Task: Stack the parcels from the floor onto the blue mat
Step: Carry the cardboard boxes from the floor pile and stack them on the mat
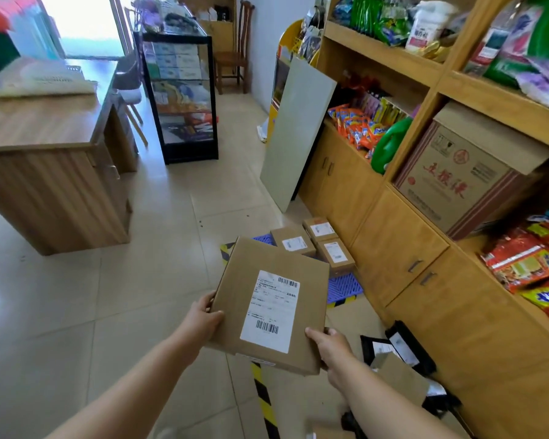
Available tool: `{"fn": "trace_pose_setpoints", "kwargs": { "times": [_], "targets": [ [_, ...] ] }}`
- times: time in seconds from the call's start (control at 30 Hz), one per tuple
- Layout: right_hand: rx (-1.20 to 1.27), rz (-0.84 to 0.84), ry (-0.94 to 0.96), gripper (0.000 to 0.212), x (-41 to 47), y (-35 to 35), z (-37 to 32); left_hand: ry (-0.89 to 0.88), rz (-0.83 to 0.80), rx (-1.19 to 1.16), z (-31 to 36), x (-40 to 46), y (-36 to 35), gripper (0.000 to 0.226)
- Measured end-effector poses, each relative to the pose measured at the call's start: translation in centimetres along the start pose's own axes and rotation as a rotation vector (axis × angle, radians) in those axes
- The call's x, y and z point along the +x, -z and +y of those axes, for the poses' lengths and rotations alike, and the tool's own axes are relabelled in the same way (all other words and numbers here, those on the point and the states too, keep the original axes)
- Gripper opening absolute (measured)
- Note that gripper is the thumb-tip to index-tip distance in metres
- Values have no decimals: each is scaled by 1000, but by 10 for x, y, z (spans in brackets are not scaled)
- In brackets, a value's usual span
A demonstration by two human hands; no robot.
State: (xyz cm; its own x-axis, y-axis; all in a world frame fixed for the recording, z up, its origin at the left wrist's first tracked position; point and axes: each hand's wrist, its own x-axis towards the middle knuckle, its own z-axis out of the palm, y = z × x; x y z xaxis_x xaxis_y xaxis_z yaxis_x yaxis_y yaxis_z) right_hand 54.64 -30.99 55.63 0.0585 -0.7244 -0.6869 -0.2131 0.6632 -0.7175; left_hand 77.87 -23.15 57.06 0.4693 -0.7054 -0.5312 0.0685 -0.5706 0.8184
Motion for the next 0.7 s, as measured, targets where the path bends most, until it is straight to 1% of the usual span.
{"fn": "trace_pose_setpoints", "kwargs": {
  "times": [0.1,0.27,0.43,0.57,0.7],
  "targets": [
    [13,27,9,9,31,-37,-29,-24,-29,1,21,49,23,52],
    [66,72,-10,21,74,-114,-75,-55,-88,18,60,130,75,52],
    [64,115,-45,23,107,-182,-118,-78,-130,81,96,204,126,51],
    [60,150,-79,25,136,-213,-146,-51,-172,106,122,258,144,51],
    [68,175,-94,23,170,-224,-172,-17,-223,173,142,312,145,56]
  ]
}}
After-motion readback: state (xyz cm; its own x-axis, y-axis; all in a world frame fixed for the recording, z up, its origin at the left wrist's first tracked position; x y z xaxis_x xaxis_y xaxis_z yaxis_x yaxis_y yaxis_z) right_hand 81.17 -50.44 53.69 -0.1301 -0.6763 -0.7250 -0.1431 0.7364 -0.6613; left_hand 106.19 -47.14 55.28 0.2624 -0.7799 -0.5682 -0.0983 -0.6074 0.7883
